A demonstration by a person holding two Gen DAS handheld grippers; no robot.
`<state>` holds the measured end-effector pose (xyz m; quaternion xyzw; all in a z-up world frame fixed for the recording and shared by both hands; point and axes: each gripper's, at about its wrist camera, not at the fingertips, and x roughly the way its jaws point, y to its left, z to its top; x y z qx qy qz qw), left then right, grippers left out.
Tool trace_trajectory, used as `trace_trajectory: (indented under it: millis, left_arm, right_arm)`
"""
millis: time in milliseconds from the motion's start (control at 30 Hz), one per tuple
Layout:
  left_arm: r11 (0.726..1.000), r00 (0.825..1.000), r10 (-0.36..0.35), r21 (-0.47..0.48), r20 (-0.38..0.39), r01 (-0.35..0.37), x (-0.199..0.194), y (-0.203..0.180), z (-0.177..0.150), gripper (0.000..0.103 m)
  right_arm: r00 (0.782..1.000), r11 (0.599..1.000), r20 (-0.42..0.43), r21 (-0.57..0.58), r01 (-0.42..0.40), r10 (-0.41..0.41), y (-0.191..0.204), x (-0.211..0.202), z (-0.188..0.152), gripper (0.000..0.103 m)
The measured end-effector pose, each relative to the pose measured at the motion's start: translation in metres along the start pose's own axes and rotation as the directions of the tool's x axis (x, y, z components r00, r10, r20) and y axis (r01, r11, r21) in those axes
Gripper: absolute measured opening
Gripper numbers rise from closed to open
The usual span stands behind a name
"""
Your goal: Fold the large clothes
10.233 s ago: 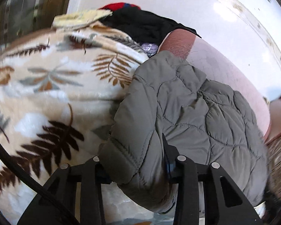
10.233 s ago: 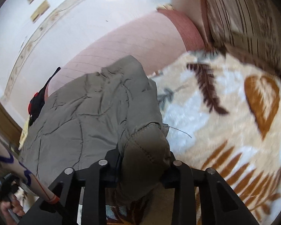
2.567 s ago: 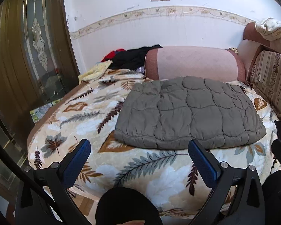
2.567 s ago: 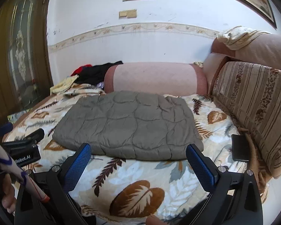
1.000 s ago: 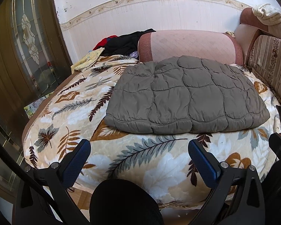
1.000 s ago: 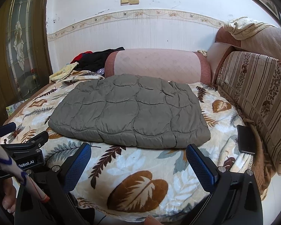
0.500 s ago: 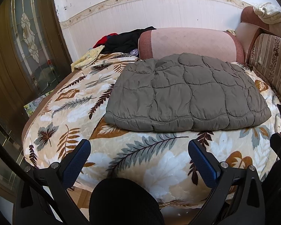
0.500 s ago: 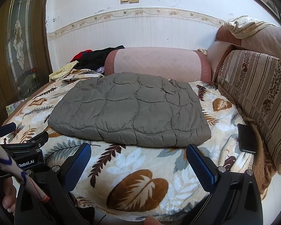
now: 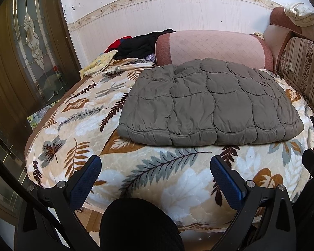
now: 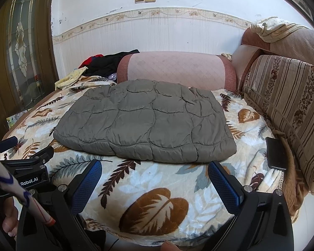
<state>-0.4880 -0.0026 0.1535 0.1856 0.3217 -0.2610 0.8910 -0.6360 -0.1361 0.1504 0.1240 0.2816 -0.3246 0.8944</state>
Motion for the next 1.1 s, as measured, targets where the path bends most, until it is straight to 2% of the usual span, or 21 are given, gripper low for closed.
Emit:
trace_trajectory:
  millis: [967, 1100]
  left_arm:
    - [1.000, 1.000, 0.008, 0.002, 0.001, -0.008, -0.0009, -0.0004, -0.0001, 0.103]
    - [1.000, 1.000, -0.028, 0.003, -0.008, 0.028, -0.0019, 0.0005, -0.0007, 0.103]
  right_arm:
    - [1.000, 1.000, -0.006, 0.001, -0.002, 0.002, -0.0012, 0.0011, -0.0032, 0.103]
    - [1.000, 1.000, -0.006, 0.004, -0.004, 0.004, -0.0016, 0.0013, -0.0031, 0.103]
